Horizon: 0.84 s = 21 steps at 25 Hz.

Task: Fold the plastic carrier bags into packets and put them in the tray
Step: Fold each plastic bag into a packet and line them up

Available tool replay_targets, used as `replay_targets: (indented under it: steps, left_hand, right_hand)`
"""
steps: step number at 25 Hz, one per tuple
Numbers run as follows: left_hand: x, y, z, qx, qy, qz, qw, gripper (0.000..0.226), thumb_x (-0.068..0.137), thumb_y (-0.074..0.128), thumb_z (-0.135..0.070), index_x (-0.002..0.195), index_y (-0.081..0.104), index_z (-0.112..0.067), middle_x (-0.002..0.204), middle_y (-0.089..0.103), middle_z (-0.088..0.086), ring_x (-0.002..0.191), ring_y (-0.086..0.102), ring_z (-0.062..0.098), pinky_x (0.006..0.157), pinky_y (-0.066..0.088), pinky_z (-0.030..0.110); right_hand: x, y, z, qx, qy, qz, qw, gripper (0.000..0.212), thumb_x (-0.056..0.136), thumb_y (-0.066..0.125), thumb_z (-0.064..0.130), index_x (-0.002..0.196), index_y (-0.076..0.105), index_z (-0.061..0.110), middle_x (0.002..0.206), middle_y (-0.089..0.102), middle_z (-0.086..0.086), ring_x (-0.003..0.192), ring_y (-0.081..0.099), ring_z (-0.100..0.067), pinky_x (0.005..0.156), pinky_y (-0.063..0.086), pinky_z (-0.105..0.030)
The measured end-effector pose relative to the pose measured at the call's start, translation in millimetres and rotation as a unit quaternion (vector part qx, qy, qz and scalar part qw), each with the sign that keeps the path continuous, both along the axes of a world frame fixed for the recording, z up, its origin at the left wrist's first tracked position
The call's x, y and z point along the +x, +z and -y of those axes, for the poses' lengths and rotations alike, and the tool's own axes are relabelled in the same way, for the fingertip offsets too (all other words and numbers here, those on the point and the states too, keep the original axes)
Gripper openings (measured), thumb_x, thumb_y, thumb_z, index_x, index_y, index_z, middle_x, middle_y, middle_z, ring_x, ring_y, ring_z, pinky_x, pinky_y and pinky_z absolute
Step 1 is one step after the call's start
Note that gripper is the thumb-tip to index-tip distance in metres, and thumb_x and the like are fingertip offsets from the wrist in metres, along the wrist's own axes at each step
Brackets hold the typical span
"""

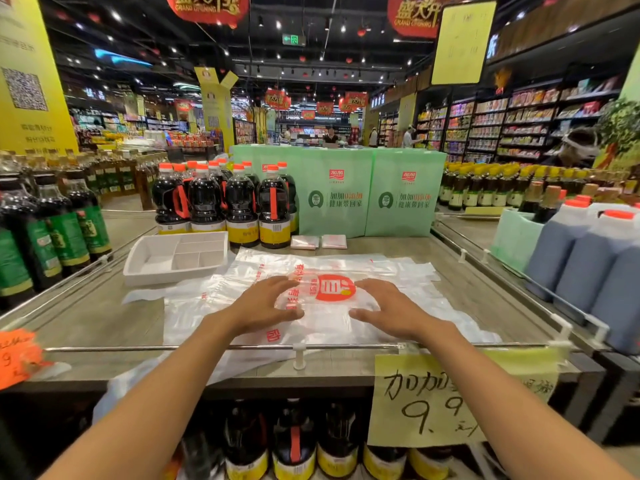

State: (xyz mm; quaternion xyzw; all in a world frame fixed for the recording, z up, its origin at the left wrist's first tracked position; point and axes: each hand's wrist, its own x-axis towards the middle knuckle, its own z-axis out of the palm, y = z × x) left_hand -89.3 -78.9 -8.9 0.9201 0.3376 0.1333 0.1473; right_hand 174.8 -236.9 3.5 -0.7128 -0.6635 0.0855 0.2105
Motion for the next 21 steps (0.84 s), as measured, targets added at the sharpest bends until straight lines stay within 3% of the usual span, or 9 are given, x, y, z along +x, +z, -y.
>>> replay_targets:
  steps: [7, 11, 13, 17, 21]
  left_hand:
    - [6, -14, -3, -0.046, -0.059, -0.067, 0.995, 0.094, 0.082, 0.067, -0.071, 0.159, 0.026, -0.039, 0.169, 0.016, -0.009, 0.155, 0.015, 0.017, 0.125, 0.015, 0.048]
    - [5, -19, -3, -0.055, -0.057, -0.075, 0.994, 0.083, 0.087, 0.062, -0.071, 0.157, 0.032, -0.039, 0.167, 0.024, -0.010, 0.152, 0.023, 0.016, 0.124, 0.021, 0.044]
    - [4, -22, -5, -0.052, -0.055, -0.070, 0.995, 0.073, 0.092, 0.057, -0.068, 0.155, 0.037, -0.038, 0.165, 0.029, -0.010, 0.151, 0.027, 0.015, 0.124, 0.023, 0.043]
    - [-6, -18, -6, -0.090, -0.053, -0.065, 0.992, 0.048, 0.103, 0.048, -0.053, 0.149, 0.046, -0.043, 0.163, 0.031, -0.013, 0.150, 0.028, 0.012, 0.125, 0.021, 0.043]
    - [-35, -6, -20, -0.105, -0.059, -0.100, 0.988, 0.040, 0.106, 0.046, -0.047, 0.146, 0.048, -0.047, 0.156, 0.041, -0.020, 0.145, 0.037, 0.010, 0.123, 0.026, 0.041]
  right_hand:
    - [-4, -7, -6, -0.069, 0.048, -0.008, 0.996, 0.083, 0.087, 0.071, 0.059, 0.156, 0.031, 0.035, 0.164, 0.030, 0.008, 0.150, 0.025, -0.017, 0.122, 0.024, -0.040]
    - [-2, -10, -10, -0.108, 0.062, 0.024, 0.992, 0.088, 0.088, 0.068, 0.063, 0.158, 0.030, 0.028, 0.164, 0.030, 0.006, 0.151, 0.028, -0.018, 0.123, 0.025, -0.041]
    - [-1, -11, -11, -0.113, 0.055, 0.051, 0.991, 0.081, 0.092, 0.065, 0.058, 0.158, 0.030, 0.028, 0.164, 0.032, 0.006, 0.149, 0.032, -0.018, 0.122, 0.028, -0.040]
    - [7, -10, -8, -0.117, 0.033, 0.066, 0.990, 0.058, 0.098, 0.056, 0.033, 0.155, 0.041, 0.032, 0.159, 0.044, 0.003, 0.141, 0.045, -0.019, 0.116, 0.035, -0.035]
    - [27, -12, -2, -0.128, 0.043, 0.066, 0.989, 0.042, 0.108, 0.046, 0.031, 0.149, 0.050, 0.032, 0.157, 0.044, 0.010, 0.145, 0.040, -0.013, 0.119, 0.026, -0.028]
